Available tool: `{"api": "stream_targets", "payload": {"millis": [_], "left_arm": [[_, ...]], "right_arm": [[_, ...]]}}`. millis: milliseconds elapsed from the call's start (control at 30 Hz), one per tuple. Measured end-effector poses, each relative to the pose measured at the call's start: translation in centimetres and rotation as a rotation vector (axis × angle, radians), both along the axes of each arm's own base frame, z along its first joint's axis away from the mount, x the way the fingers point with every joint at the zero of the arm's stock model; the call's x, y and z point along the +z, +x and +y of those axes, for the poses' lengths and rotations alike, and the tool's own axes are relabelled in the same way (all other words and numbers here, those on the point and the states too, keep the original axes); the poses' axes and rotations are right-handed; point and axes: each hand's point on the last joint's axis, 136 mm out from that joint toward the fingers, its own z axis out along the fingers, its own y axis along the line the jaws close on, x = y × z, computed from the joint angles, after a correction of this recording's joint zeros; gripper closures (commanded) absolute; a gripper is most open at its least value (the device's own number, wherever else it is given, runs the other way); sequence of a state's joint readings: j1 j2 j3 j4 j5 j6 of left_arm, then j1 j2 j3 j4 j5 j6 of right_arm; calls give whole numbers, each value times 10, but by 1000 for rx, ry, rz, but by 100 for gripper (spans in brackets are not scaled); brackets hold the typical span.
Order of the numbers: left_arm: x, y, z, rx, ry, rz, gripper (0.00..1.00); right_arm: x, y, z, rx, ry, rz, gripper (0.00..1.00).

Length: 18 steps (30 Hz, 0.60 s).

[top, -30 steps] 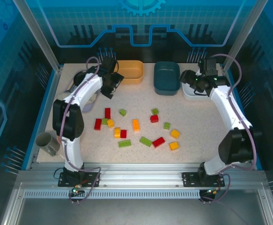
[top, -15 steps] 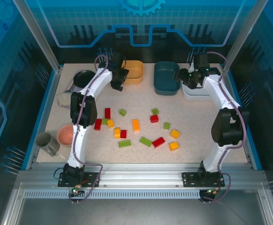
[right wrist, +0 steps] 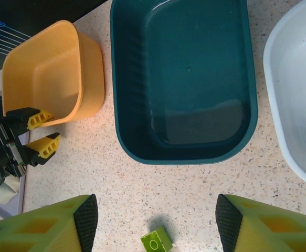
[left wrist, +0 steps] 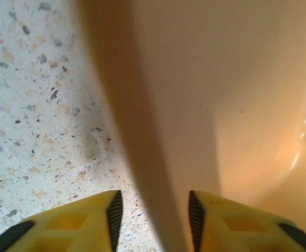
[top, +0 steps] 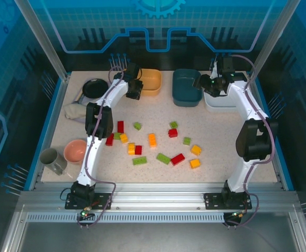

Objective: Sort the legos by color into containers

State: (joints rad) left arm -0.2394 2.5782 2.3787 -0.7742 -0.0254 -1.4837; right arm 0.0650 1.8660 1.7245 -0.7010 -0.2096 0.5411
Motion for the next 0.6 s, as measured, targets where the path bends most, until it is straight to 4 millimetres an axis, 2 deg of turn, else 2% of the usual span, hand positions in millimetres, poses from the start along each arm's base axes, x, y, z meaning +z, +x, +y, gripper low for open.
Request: {"api": "stream_targets", "payload": {"millis": [100,267,433,600], "left_arm": [[0,-1,0,-15,9,-1,77],[-2,-10,3,-71,47,21,99],[12,-25,6,-218,111,33,100],[27,-47,10,-436,199,54,100]], "right_arm": [[-4,6,-6,0,-28,6,36],[-25,20,-23,-9,-89,43,36],[-51,32,-42,-23,-140,98,36],[-61,40,-51,-35,-141,125,37]]}}
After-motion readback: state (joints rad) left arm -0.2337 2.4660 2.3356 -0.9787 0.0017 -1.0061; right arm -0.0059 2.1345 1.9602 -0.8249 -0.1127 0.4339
